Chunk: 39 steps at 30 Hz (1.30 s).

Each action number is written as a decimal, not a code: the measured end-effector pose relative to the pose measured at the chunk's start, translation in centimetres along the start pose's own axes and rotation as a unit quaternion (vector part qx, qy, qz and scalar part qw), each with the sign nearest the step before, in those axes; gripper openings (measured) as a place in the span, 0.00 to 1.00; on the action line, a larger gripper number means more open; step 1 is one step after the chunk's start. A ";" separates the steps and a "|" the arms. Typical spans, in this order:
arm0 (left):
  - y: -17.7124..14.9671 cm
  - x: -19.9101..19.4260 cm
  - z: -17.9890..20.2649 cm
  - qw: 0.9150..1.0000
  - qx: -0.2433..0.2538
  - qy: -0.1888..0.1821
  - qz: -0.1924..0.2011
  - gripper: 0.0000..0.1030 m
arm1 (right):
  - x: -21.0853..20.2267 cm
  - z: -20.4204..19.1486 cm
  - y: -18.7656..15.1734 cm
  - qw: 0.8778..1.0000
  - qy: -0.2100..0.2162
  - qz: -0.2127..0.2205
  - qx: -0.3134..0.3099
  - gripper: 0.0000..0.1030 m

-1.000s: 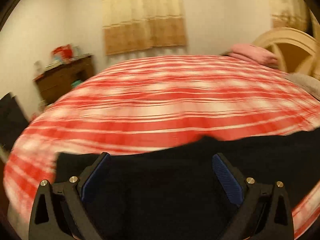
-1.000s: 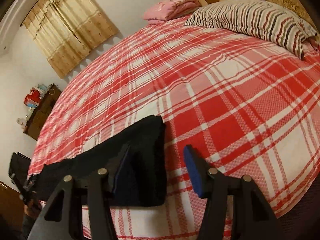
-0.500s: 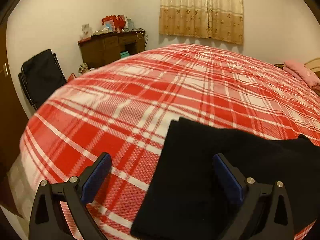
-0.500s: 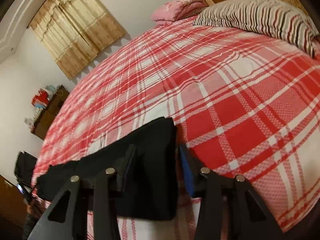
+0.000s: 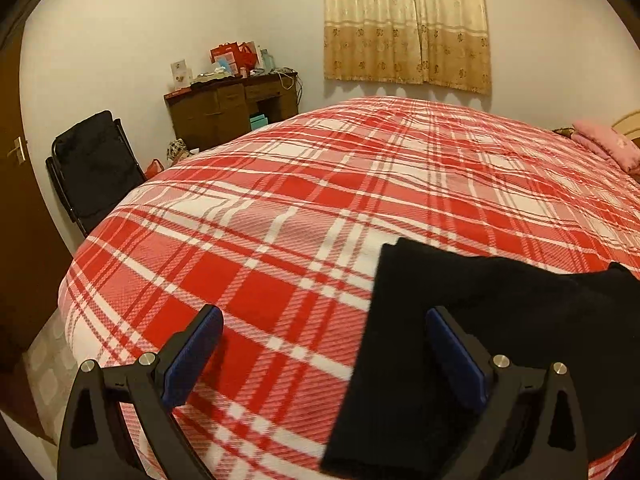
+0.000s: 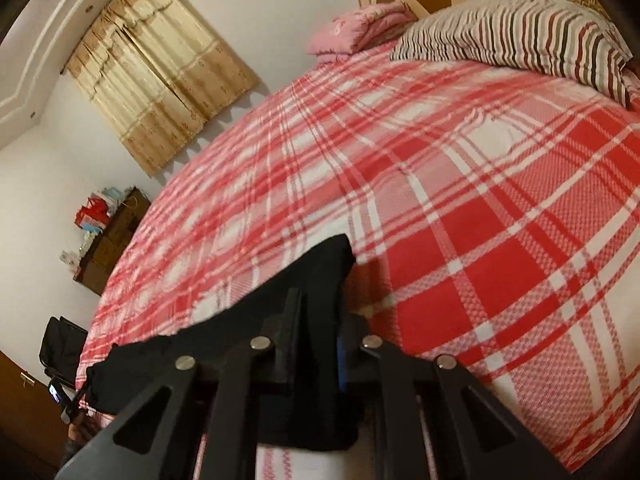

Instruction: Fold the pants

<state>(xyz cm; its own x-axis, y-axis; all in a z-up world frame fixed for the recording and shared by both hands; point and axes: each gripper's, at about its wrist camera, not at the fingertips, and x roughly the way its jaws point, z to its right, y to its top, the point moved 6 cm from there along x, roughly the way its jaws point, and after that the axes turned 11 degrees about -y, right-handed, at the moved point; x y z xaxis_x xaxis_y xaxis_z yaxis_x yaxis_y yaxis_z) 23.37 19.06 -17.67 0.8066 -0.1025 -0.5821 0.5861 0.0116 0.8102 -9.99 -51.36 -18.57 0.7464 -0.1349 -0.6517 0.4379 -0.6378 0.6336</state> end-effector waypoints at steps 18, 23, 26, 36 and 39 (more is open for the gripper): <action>-0.7 0.1 -0.3 0.999 -0.021 -0.022 0.019 0.99 | -3.0 -9.9 -0.2 0.997 0.054 0.034 -0.035 0.15; -0.9 -0.1 -0.4 0.999 -0.022 -0.021 0.026 0.99 | -2.0 -13.1 -1.3 0.996 0.075 0.022 -0.047 0.15; -1.0 -0.1 -0.3 0.999 -0.022 -0.021 0.030 0.99 | -1.3 -14.6 -1.9 0.995 0.085 0.014 -0.049 0.15; -1.2 -0.3 -0.3 0.999 -0.021 -0.020 0.040 0.99 | -0.7 -18.4 -3.4 0.993 0.120 0.000 -0.016 0.15; -1.3 -0.3 -0.3 0.999 -0.021 -0.021 0.040 0.99 | -0.3 -20.1 -3.7 0.991 0.130 -0.003 -0.009 0.15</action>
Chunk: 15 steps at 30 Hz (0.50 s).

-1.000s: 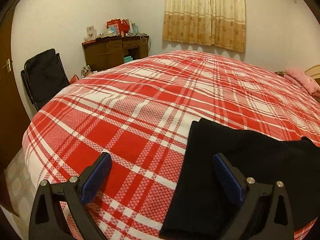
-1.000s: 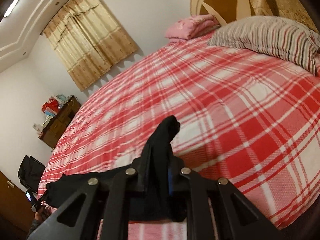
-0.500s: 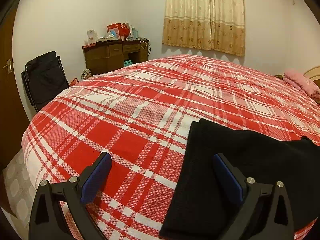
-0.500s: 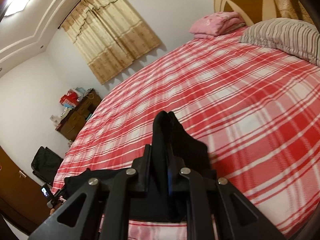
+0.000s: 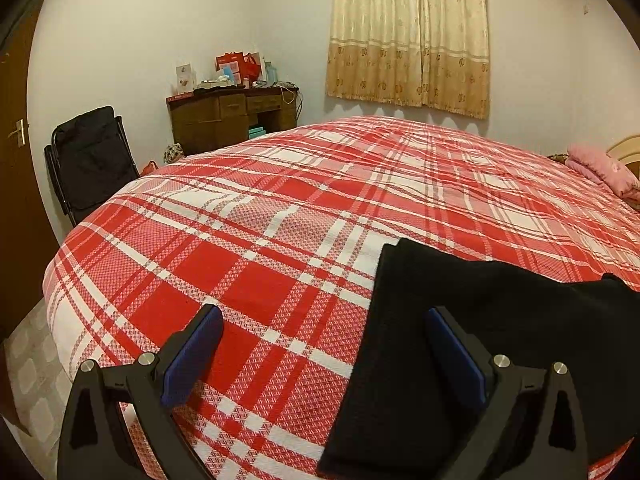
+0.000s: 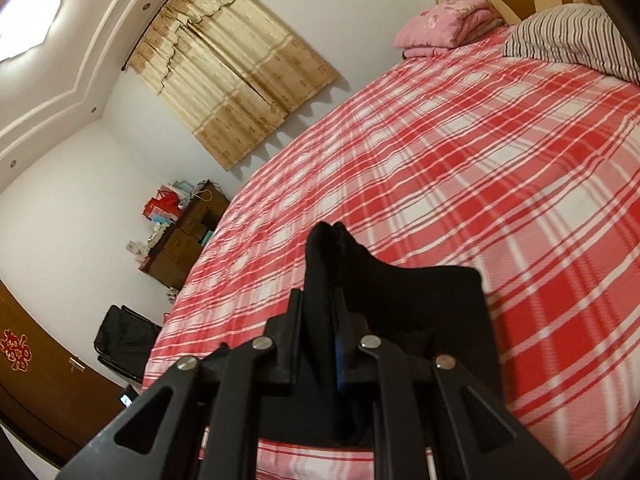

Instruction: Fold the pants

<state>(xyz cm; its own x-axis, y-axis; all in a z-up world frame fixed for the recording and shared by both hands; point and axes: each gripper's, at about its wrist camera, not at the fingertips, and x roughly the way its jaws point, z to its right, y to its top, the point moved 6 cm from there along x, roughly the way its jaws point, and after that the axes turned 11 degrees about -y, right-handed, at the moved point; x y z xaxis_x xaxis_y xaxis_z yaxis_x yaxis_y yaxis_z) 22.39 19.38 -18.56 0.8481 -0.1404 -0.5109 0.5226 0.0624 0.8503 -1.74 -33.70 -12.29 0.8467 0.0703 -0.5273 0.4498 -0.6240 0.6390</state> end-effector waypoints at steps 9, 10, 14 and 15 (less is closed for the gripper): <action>0.0 0.0 0.0 1.000 0.000 0.000 0.000 0.99 | 4.8 -4.9 -3.4 0.999 0.011 -0.042 -0.033 0.15; 0.0 0.0 0.0 1.000 0.000 0.000 0.000 0.99 | 5.5 -5.4 -3.9 0.998 0.012 -0.047 -0.040 0.15; 0.0 0.0 0.0 1.000 0.000 0.000 0.000 0.99 | 7.4 -7.2 -5.7 0.996 0.007 -0.059 -0.072 0.15; 0.0 0.0 0.0 1.000 0.000 0.000 0.000 0.99 | 7.9 -7.5 -6.0 0.995 0.007 -0.064 -0.076 0.15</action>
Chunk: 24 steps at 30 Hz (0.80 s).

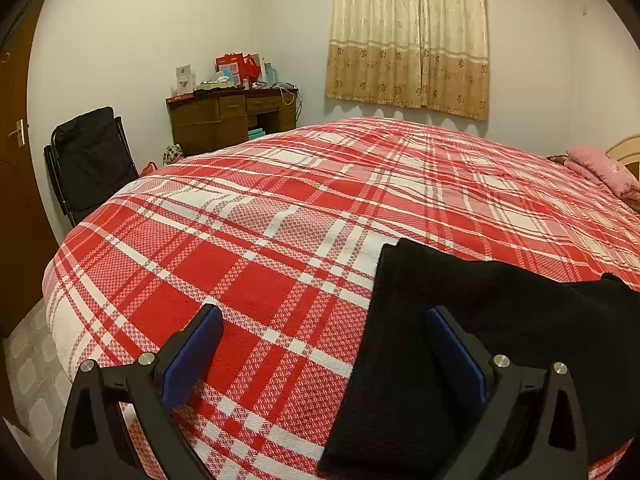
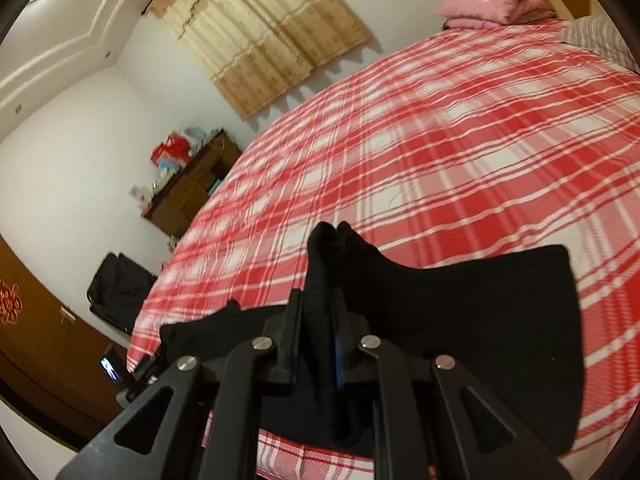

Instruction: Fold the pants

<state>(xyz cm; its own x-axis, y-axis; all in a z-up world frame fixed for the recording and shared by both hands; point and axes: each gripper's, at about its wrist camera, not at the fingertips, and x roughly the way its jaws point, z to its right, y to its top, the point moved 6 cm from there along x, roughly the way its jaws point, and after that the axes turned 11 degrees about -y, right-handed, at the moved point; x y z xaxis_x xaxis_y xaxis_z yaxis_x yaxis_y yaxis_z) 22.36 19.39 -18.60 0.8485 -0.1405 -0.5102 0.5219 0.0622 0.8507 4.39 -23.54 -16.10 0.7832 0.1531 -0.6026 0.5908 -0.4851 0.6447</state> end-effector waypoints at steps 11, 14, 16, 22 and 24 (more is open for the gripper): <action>2.3 -3.7 1.8 0.998 0.030 0.029 0.055 0.99 | 7.6 -2.7 -6.1 0.988 -0.036 -0.090 -0.120 0.33; 3.4 -5.3 4.9 0.997 0.045 -0.010 0.066 0.99 | 6.3 -3.5 -6.2 0.987 -0.005 -0.092 -0.135 0.61; 3.5 -5.6 8.5 0.995 0.058 -0.062 0.053 0.99 | 4.8 -3.4 -5.8 0.988 0.006 -0.083 -0.133 0.63; 0.4 -4.2 23.1 0.964 0.093 -0.246 -0.048 0.99 | 1.4 2.4 -4.2 0.995 -0.037 -0.062 -0.074 0.65; -0.8 -3.7 27.4 0.947 0.100 -0.293 -0.084 0.99 | 0.0 5.1 -3.9 0.997 -0.053 -0.043 -0.043 0.65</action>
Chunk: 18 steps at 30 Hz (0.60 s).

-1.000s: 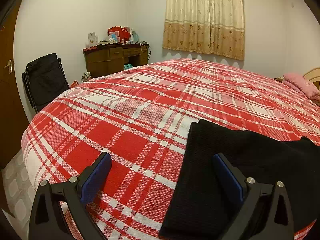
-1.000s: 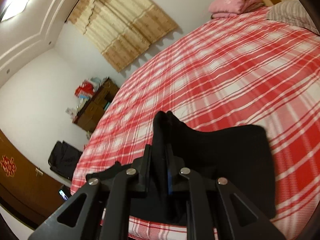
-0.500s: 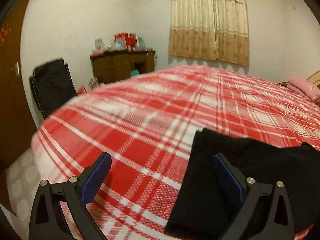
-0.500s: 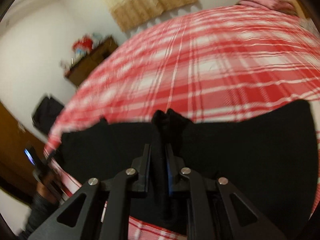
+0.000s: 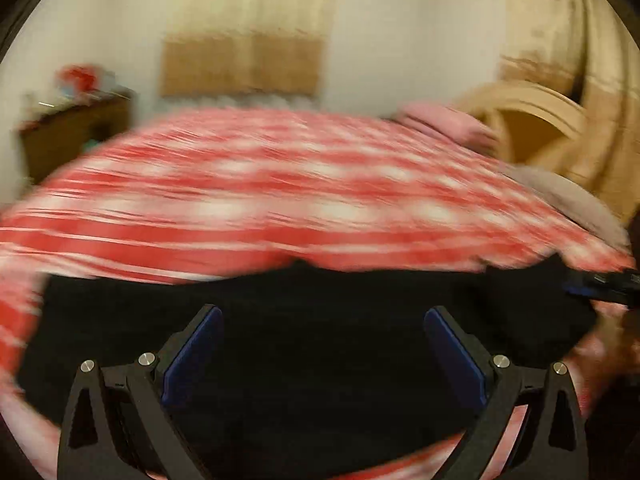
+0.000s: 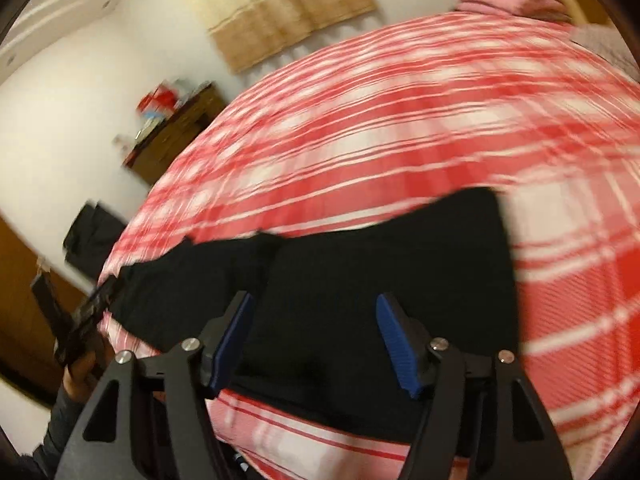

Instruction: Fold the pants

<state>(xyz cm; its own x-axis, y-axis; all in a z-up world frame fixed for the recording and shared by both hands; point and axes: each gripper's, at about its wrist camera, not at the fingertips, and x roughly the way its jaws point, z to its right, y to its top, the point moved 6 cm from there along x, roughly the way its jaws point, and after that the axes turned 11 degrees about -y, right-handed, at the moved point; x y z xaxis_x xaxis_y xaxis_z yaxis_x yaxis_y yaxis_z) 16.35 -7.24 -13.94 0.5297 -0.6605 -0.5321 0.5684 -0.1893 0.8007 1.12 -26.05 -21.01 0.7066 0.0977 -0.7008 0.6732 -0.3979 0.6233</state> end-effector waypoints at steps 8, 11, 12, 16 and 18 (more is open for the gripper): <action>0.1 10.0 7.3 0.991 -0.026 -0.094 -0.095 0.98 | -1.7 4.3 0.2 0.996 -0.016 0.053 0.064 0.66; -0.1 10.7 8.3 0.990 -0.040 -0.099 -0.097 0.91 | -1.9 3.7 0.1 0.996 -0.021 0.068 0.045 0.69; -0.1 10.9 8.9 0.989 -0.036 -0.109 -0.099 0.68 | -1.9 3.8 0.1 0.996 -0.023 0.072 0.042 0.69; -0.6 11.5 10.7 0.984 -0.019 -0.124 -0.122 0.34 | -3.2 3.7 0.4 0.992 -0.034 0.114 0.045 0.71; -0.7 11.0 11.0 0.984 -0.021 -0.131 -0.121 0.19 | -4.2 3.9 0.7 0.988 -0.038 0.143 0.050 0.77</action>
<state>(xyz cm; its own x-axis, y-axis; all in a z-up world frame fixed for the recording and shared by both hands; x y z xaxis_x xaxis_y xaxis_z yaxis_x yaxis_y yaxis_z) 14.89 -22.39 -17.30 0.1979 -0.7659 -0.6118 0.6858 -0.3378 0.6446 -2.26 -30.35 -18.96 0.8433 -0.0994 -0.5282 0.4215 -0.4874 0.7647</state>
